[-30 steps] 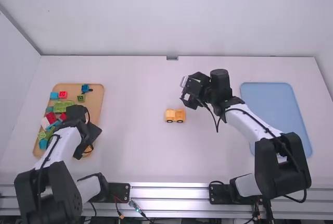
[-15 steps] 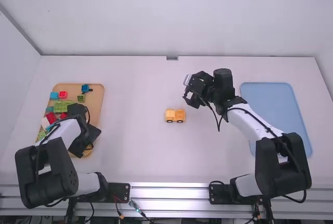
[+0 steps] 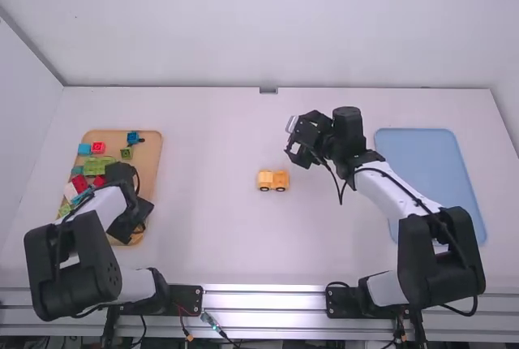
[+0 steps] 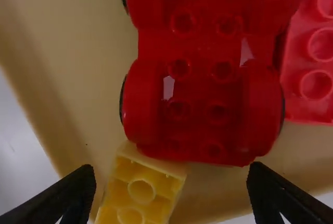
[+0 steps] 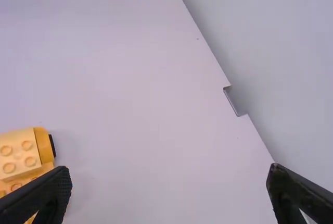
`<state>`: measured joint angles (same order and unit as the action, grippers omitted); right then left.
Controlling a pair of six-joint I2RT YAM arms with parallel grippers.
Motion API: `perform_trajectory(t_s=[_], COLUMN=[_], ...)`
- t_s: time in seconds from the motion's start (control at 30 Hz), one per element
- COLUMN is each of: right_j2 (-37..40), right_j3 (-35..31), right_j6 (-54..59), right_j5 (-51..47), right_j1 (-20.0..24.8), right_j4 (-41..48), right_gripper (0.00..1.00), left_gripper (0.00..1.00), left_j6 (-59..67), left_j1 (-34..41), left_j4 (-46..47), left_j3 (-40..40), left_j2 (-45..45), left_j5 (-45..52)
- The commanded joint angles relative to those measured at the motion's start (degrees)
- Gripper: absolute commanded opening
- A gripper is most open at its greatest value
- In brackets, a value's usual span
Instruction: Assemble lego blocks to make yellow taxi
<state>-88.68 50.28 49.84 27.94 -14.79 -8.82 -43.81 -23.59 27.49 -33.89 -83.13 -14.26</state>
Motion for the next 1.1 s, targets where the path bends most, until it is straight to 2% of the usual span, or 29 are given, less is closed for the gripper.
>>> perform_trajectory(t_s=[0.0, 0.07, 0.13, 0.37, 0.43, 0.53, 0.57, 0.93, 1.07], right_j2=[1.05, 1.05, 1.05, 1.05, 1.05, 1.05, 1.05, 1.05, 1.05], right_j3=[0.44, 0.44, 0.44, 0.44, 0.44, 0.44, 0.44, 0.44, 0.44], right_j6=[-0.39, -0.37, -0.37, -0.57, -0.59, -0.59, -0.59, -2.05, -2.03], right_j5=[0.31, 0.31, 0.28, 0.31, 0.31, 0.31, 0.31, 0.26, 0.26], right_j1=[-0.31, -0.26, -0.33, -0.35, -0.35, -0.35, -0.35, -0.24, -0.24], right_j4=[-0.02, -0.04, -0.02, 0.02, 0.04, 0.2, 0.22, 0.24, 0.22], right_gripper=[0.99, 0.99, 0.99, 0.99, 0.99, 0.99, 0.99, 0.99, 0.99], left_gripper=[0.72, 0.67, 0.55, 0.49, 0.39, 0.38, 0.33, 0.33, 0.42], left_j6=[-0.52, -0.55, -0.07, 0.35, 0.35, 1.11, 1.81, 1.64, 1.75], left_j1=[-0.81, -0.79, -0.72, -0.81, -0.85, -0.74, -0.83, -0.81, -0.74], left_j4=[-0.07, -0.35, -1.25, -3.85, -4.96, -6.01, -6.12, -4.68, -4.04], left_j3=[1.33, 1.66, 1.99, 3.78, 4.5, 5.07, 5.09, 2.99, 1.88], left_j2=[-0.22, -0.22, -0.22, -0.22, -0.22, -0.22, -0.22, 0.68, 1.2], left_j5=[-1.22, -1.22, 0.11, 0.74, 0.74, 1.84, 1.77, 1.9, 5.79])
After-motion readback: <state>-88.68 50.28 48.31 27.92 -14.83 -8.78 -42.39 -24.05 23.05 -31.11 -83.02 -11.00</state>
